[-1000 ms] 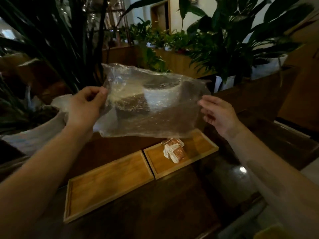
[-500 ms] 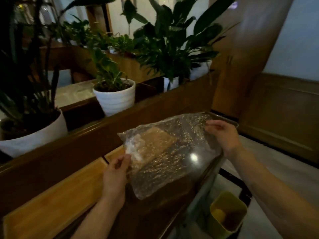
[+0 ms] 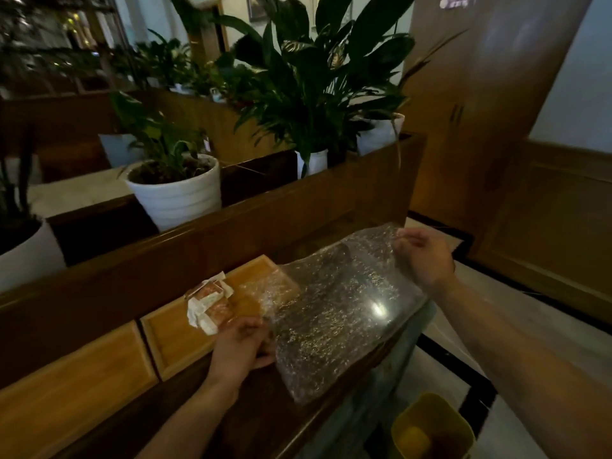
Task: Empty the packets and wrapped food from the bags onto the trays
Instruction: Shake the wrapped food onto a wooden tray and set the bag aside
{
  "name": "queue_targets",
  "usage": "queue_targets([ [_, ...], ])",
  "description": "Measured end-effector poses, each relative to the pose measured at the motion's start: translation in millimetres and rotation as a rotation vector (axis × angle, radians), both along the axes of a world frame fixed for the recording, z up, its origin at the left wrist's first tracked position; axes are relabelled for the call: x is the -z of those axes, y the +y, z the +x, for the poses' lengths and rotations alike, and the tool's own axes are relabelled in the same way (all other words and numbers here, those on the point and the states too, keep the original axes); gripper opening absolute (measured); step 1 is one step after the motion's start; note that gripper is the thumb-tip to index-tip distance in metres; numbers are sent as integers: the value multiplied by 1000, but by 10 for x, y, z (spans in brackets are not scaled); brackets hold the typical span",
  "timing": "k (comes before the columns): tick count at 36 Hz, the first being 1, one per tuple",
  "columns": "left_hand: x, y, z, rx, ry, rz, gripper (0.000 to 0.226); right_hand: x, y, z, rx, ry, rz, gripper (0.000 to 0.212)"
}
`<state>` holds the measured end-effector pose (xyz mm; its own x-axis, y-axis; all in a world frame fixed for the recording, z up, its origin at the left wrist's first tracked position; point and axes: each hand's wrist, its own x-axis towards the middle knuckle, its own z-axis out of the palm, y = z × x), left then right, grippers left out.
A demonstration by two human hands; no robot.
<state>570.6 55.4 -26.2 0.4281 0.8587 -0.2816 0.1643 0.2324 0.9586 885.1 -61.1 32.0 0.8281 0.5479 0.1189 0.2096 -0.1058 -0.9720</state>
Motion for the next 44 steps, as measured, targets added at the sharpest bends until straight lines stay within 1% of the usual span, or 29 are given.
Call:
queue_targets([
  [3,-17,16,214,43,114,83,8,-8,88,287,-44,9,10,24],
  [8,-82,92,543,88,344,284,2,2,256,679,-76,-72,-48,22],
  [10,-111,127,667,89,404,314,2,27,335,838,-94,-112,-59,20],
  [13,-149,191,865,91,473,316,6,85,465,1069,-125,-86,-54,16],
  [15,-171,230,993,84,498,309,9,125,565,1209,-126,-62,-60,15],
  [19,-179,247,1211,48,536,302,11,176,716,1418,-114,-98,-100,16],
  [24,-135,242,1370,45,569,314,18,197,798,1526,-144,-100,-148,24],
  [29,-17,335,1424,50,616,357,26,232,821,1566,-171,-172,-237,29],
  [33,51,376,1424,80,642,418,26,310,834,1588,-169,-198,-288,35],
  [37,60,380,1409,114,638,412,22,371,833,1625,-204,-233,-334,41],
  [41,61,383,1391,107,631,394,24,395,813,1648,-227,-280,-366,43],
  [44,97,394,1352,109,623,379,24,390,779,1661,-238,-366,-425,44],
])
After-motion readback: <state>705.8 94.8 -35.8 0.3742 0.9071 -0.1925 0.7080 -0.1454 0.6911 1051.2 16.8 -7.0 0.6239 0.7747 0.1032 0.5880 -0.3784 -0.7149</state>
